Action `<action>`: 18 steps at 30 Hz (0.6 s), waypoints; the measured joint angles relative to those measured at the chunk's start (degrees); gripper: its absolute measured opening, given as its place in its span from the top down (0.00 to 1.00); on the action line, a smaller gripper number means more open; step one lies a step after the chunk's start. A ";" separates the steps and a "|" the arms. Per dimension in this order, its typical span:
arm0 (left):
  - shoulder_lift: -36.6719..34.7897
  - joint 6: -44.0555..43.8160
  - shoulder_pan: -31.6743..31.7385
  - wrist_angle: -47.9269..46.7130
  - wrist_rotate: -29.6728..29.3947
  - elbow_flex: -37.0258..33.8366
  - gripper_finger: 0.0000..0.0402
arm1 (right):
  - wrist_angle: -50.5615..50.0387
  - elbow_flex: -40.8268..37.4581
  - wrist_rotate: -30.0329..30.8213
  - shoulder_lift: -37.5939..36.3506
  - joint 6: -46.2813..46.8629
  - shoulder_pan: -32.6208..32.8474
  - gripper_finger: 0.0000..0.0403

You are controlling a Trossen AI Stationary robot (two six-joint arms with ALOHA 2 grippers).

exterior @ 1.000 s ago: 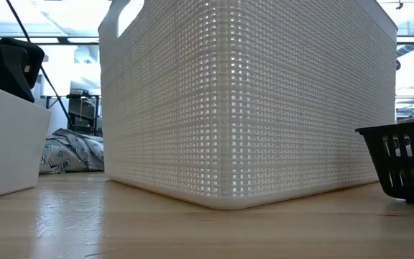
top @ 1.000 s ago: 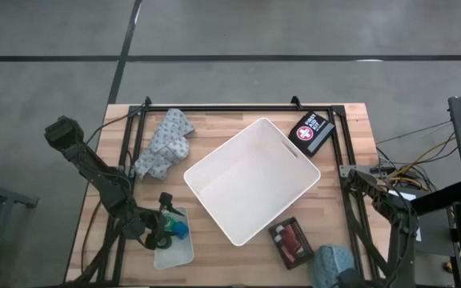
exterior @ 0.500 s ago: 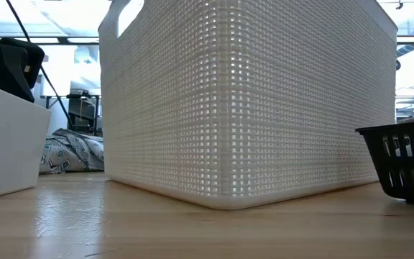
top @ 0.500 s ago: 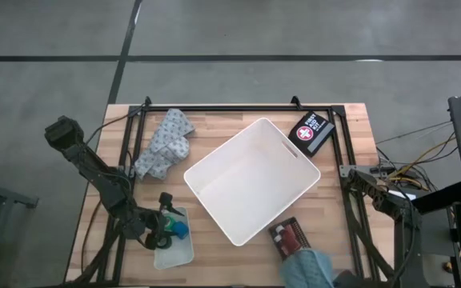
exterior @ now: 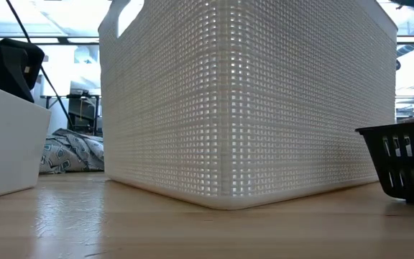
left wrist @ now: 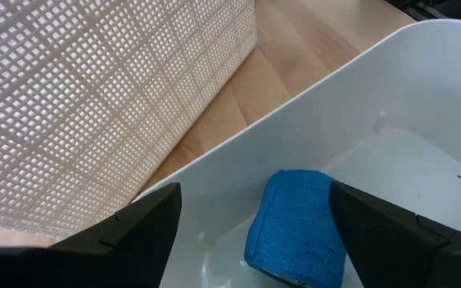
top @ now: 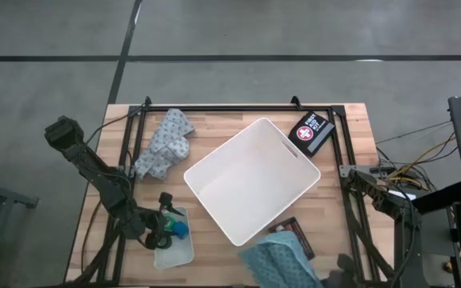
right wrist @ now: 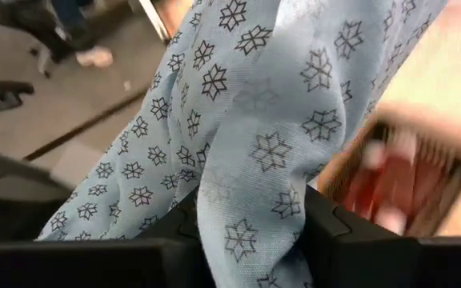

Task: Pick & place medical supplies in basket/bin
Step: Put the blue patient gown into the white laundry bin

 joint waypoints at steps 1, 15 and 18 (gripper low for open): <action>-0.01 0.00 0.00 -0.15 0.00 0.00 0.20 | 0.12 0.00 2.91 -0.01 -3.11 0.00 0.75; -0.01 0.00 0.00 -1.03 0.01 0.00 0.20 | 0.10 -0.07 40.18 -0.06 -43.53 -3.17 0.75; 0.00 0.00 0.01 -1.02 0.00 -0.01 0.20 | 0.09 -0.10 38.37 -0.67 -47.63 -5.56 0.75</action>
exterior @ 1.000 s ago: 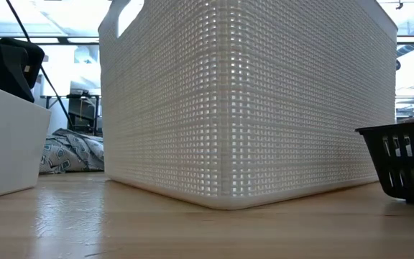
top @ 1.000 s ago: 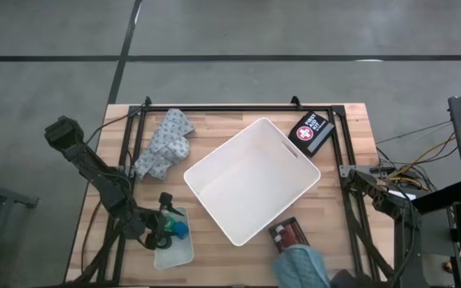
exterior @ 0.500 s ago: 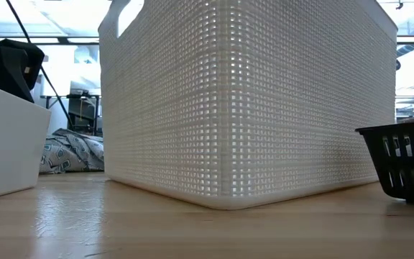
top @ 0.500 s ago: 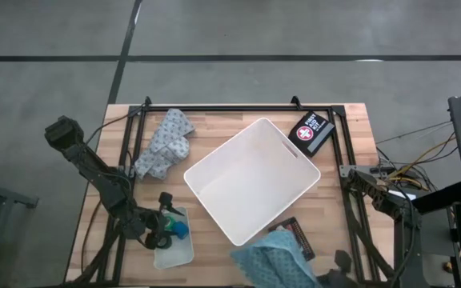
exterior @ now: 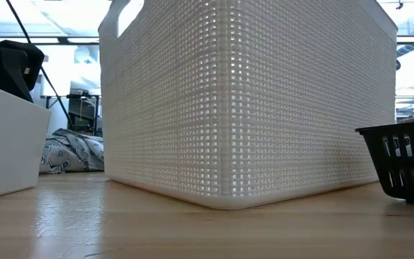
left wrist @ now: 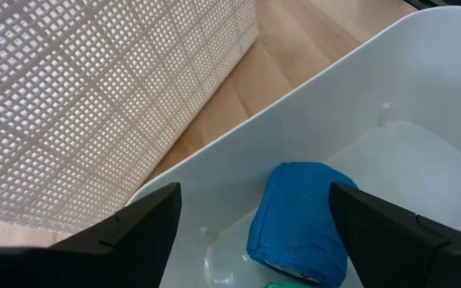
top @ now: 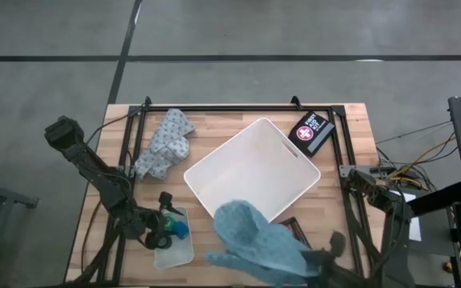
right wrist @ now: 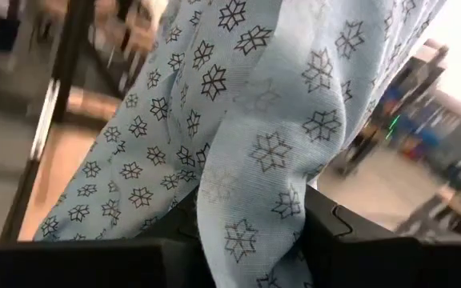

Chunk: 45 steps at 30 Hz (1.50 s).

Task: Pick & place medical supplies in basket/bin
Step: Put the blue patient gown into the white laundry bin

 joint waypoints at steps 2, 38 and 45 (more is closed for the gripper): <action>-0.01 0.00 0.00 0.01 0.00 0.00 0.20 | -0.01 -0.01 -5.56 -0.77 -1.91 -2.04 0.75; 0.00 0.02 -0.02 0.03 0.00 -0.01 0.20 | 0.80 -16.65 -60.01 -13.28 -11.40 -45.32 0.75; -0.02 0.01 -0.02 0.03 0.00 -0.01 0.20 | 6.88 -27.24 -65.60 -13.26 -11.85 -51.98 0.75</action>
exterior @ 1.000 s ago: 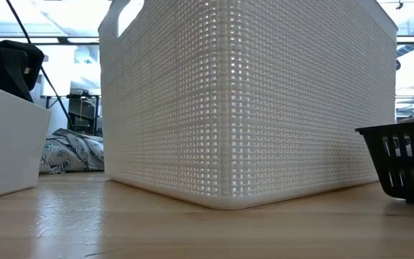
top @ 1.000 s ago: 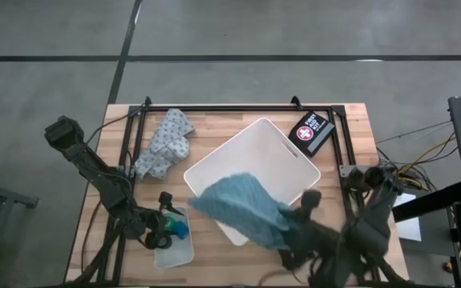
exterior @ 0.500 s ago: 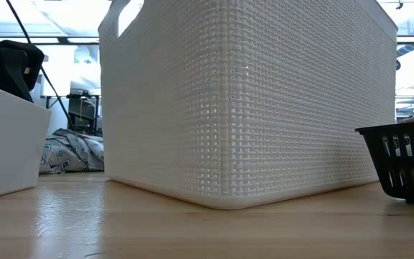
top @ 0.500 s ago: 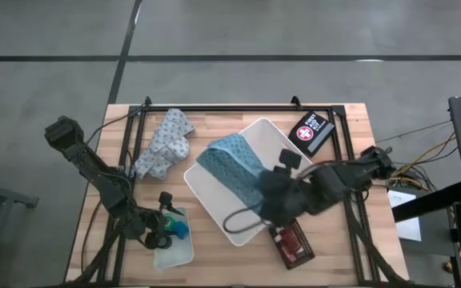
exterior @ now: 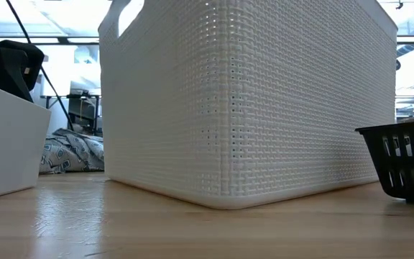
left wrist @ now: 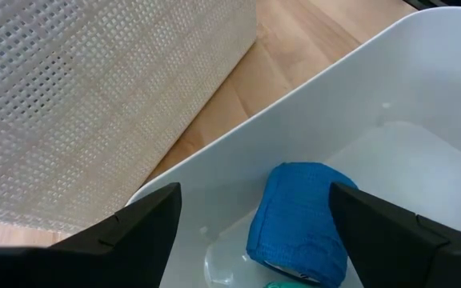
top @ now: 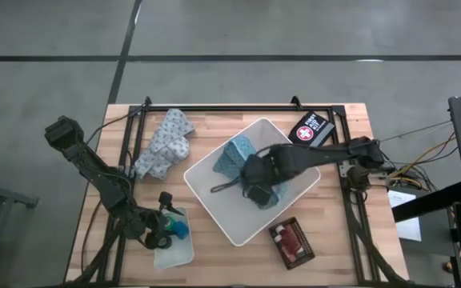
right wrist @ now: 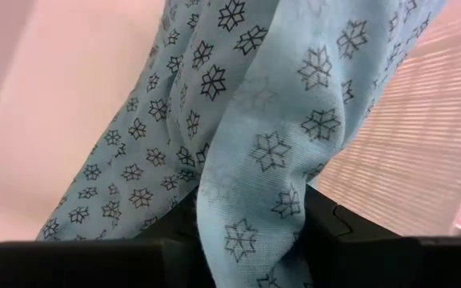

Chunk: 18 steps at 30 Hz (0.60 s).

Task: Pick & place medical supplies in basket/bin
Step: Put the blue patient gown into the white laundry bin

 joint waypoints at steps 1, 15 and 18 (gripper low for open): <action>0.02 0.00 0.02 0.00 0.01 0.00 0.20 | 1.41 -1.35 -1.01 0.00 0.02 -0.85 0.75; 0.00 0.01 0.02 0.00 -0.01 0.00 0.20 | 14.06 -16.50 -7.89 0.09 4.01 -7.59 0.74; 0.02 0.01 0.00 0.00 0.01 0.00 0.20 | 14.47 -18.06 -9.67 0.09 4.80 -8.22 0.70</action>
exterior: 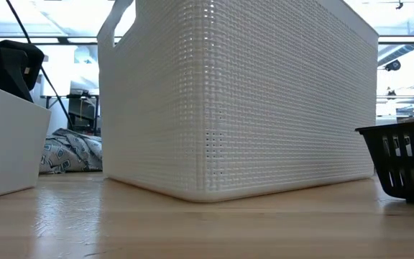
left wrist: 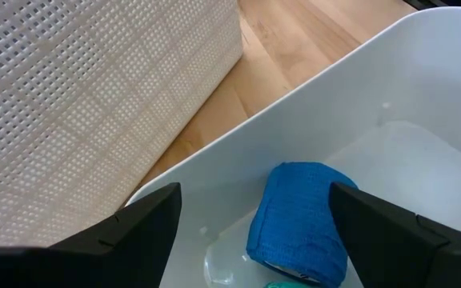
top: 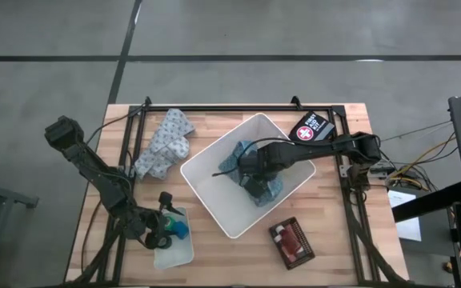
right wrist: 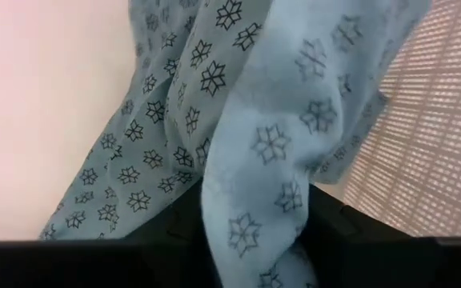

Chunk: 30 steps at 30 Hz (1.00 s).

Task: Pick & place medical supplies in basket/bin
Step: Put the blue patient gown into the white laundry bin, then put the white patient gown into the white laundry bin

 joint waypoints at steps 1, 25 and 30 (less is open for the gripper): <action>-0.02 -0.01 0.01 0.00 -0.02 0.00 0.20 | 0.51 -0.30 -0.15 0.00 -0.01 -0.09 0.68; -0.01 -0.01 0.02 0.00 -0.01 0.00 0.20 | 3.72 -1.22 -0.50 0.07 7.46 0.02 0.13; -0.01 0.00 0.00 0.00 -0.02 0.00 0.20 | 3.72 -1.52 -0.38 0.09 6.63 0.02 0.10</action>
